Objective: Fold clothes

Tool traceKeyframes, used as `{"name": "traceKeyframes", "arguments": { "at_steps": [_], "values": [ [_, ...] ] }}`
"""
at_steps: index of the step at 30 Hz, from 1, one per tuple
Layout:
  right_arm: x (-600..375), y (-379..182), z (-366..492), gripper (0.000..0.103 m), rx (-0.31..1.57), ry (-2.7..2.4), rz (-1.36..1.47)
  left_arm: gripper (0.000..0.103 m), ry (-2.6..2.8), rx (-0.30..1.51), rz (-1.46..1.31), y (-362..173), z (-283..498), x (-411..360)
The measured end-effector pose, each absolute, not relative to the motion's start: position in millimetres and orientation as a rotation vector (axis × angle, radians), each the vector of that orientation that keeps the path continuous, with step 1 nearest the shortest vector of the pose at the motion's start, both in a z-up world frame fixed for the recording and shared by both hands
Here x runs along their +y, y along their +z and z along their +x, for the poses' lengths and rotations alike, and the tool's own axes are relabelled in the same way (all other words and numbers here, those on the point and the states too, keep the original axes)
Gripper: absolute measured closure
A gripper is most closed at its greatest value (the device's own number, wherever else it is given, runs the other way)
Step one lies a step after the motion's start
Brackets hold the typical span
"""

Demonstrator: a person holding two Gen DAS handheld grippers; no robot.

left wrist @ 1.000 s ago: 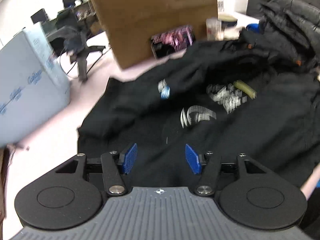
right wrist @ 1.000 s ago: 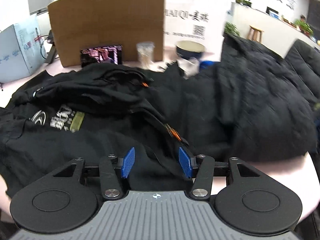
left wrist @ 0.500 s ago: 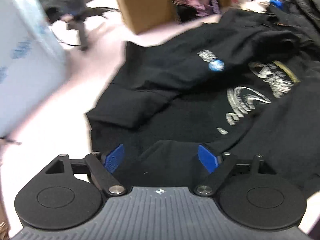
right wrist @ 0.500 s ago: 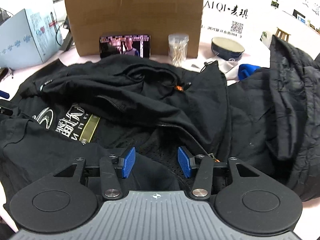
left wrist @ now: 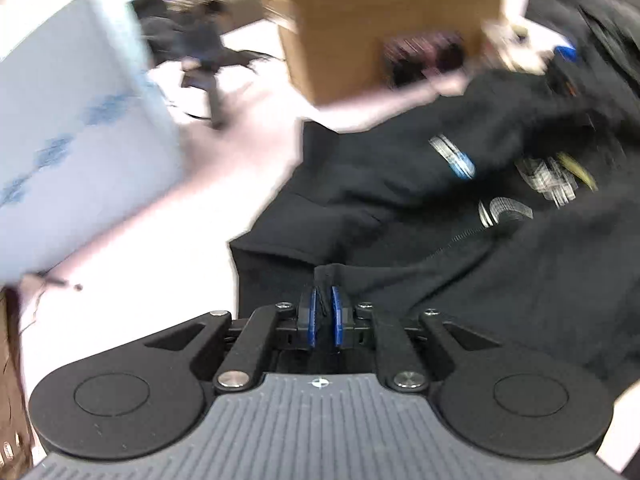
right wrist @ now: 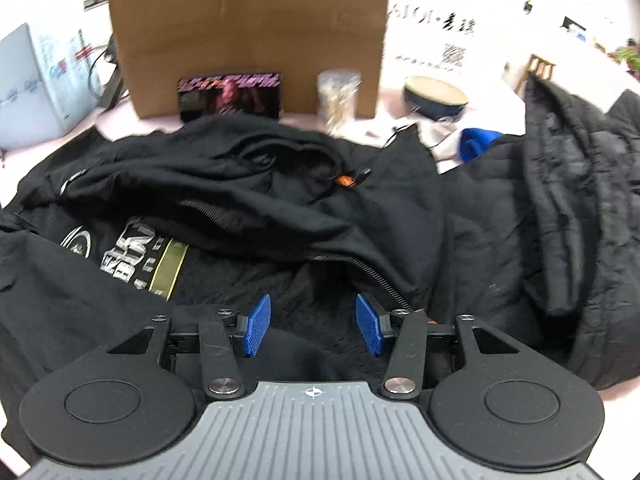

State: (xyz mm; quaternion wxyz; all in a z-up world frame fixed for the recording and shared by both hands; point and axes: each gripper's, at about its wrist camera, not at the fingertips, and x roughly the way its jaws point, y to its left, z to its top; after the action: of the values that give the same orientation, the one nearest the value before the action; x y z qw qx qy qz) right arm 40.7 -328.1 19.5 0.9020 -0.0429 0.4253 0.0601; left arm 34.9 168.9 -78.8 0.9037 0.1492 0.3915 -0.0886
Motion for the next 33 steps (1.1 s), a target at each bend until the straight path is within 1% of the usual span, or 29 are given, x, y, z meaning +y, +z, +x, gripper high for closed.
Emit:
{"name": "traceKeyframes", "arguments": {
  "at_steps": [2, 3, 4, 5, 6, 7, 8, 9, 10, 13, 17, 20, 22, 25, 26, 27, 28, 29, 30, 32, 33],
  "values": [
    [-333, 21, 38, 0.058, 0.866, 0.085, -0.088, 0.095, -0.158, 0.828, 0.305, -86, 39, 170],
    [-336, 21, 37, 0.058, 0.866, 0.067, -0.085, 0.093, -0.141, 0.842, 0.300, -94, 44, 169],
    [-338, 21, 37, 0.058, 0.869, 0.054, -0.083, 0.088, -0.124, 0.857, 0.295, -104, 49, 167],
    [-341, 21, 36, 0.058, 0.872, 0.041, -0.080, 0.076, -0.115, 0.860, 0.295, -106, 51, 166],
    [-343, 21, 33, 0.058, 0.872, 0.024, -0.081, 0.067, -0.082, 0.855, 0.303, -109, 52, 161],
    [-346, 21, 30, 0.057, 0.871, 0.006, -0.084, 0.047, -0.060, 0.842, 0.309, -108, 52, 159],
    [-349, 21, 27, 0.057, 0.869, -0.012, -0.087, 0.029, -0.035, 0.805, 0.310, -103, 48, 157],
    [-354, 21, 23, 0.056, 0.871, -0.030, -0.082, 0.024, -0.015, 0.759, 0.295, -95, 41, 158],
    [-359, 21, 19, 0.056, 0.874, -0.048, -0.073, 0.023, -0.007, 0.739, 0.285, -90, 38, 159],
    [-375, 17, 8, 0.057, 0.892, -0.064, -0.038, 0.023, 0.026, 0.732, 0.243, -74, 21, 164],
    [-374, 12, 7, 0.060, 0.916, 0.001, -0.079, 0.023, 0.034, 0.825, 0.092, -69, -6, 172],
    [-366, 11, 8, 0.061, 0.920, 0.079, -0.133, 0.023, 0.026, 0.916, -0.009, -84, -29, 172],
    [-357, 8, 11, 0.061, 0.923, 0.138, -0.215, 0.023, 0.044, 0.986, -0.025, -101, -39, 167],
    [-347, -8, 25, 0.061, 0.998, 0.207, -0.309, 0.023, 0.014, 1.064, -0.064, -122, -42, 158],
    [-344, -14, 30, 0.062, 1.017, 0.227, -0.343, 0.023, 0.014, 1.080, -0.070, -129, -42, 156],
    [-341, -19, 33, 0.077, 1.028, 0.242, -0.374, 0.023, 0.015, 1.084, -0.071, -131, -43, 156],
    [-338, -24, 36, 0.085, 1.038, 0.265, -0.405, 0.023, 0.022, 1.086, -0.065, -135, -43, 153],
    [-335, -25, 37, 0.091, 1.034, 0.277, -0.434, 0.031, 0.028, 1.075, -0.042, -136, -45, 149],
    [-333, -25, 37, 0.096, 1.024, 0.281, -0.462, 0.036, 0.013, 1.062, -0.021, -135, -47, 145],
    [-329, -18, 36, 0.098, 0.949, 0.240, -0.522, 0.061, -0.008, 1.052, -0.019, -131, -49, 143],
    [-331, -13, 37, 0.098, 0.922, 0.219, -0.521, 0.067, -0.014, 1.055, -0.038, -128, -49, 145]
  ]
}}
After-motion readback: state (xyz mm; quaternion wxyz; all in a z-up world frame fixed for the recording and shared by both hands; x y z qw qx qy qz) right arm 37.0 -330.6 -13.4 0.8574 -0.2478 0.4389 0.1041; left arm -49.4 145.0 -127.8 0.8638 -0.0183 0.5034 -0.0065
